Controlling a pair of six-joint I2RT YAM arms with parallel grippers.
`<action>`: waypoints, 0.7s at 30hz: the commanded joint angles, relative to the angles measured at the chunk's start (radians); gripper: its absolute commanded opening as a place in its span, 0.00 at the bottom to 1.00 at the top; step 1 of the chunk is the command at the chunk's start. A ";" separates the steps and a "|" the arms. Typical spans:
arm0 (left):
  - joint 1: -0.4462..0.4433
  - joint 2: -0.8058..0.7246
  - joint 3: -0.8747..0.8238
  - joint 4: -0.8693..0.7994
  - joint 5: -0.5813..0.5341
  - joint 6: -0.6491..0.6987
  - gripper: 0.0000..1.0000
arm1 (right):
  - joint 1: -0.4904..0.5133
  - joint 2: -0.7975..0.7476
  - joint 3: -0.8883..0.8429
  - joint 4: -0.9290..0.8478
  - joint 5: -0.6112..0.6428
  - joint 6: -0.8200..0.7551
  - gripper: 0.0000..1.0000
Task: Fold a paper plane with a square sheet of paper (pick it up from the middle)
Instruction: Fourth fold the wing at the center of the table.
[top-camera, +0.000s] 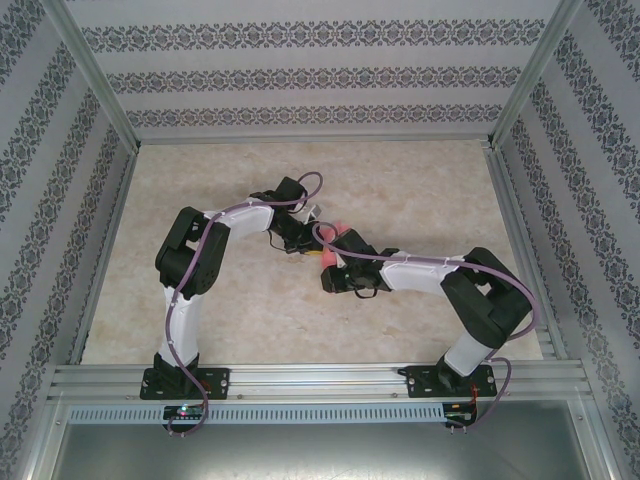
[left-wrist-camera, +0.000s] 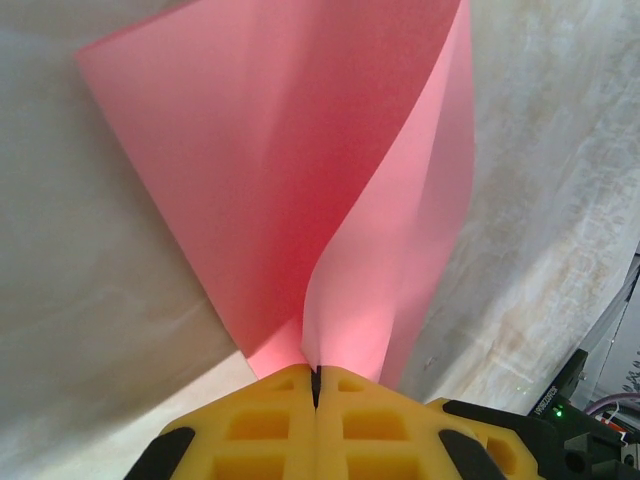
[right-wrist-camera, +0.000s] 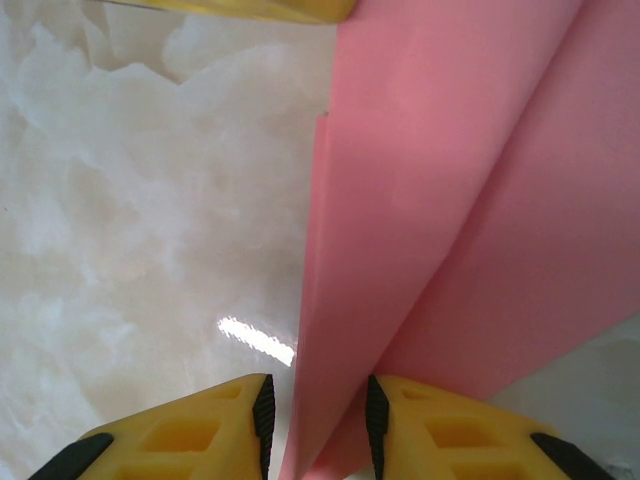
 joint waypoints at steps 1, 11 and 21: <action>-0.001 -0.005 0.023 -0.008 0.014 -0.006 0.00 | 0.019 0.037 0.023 -0.075 0.084 -0.038 0.33; -0.001 -0.015 0.019 -0.029 -0.007 0.014 0.00 | 0.060 0.058 0.043 -0.164 0.199 -0.089 0.30; 0.000 -0.012 0.015 -0.029 -0.004 0.016 0.00 | 0.073 -0.026 0.004 -0.110 0.223 -0.080 0.34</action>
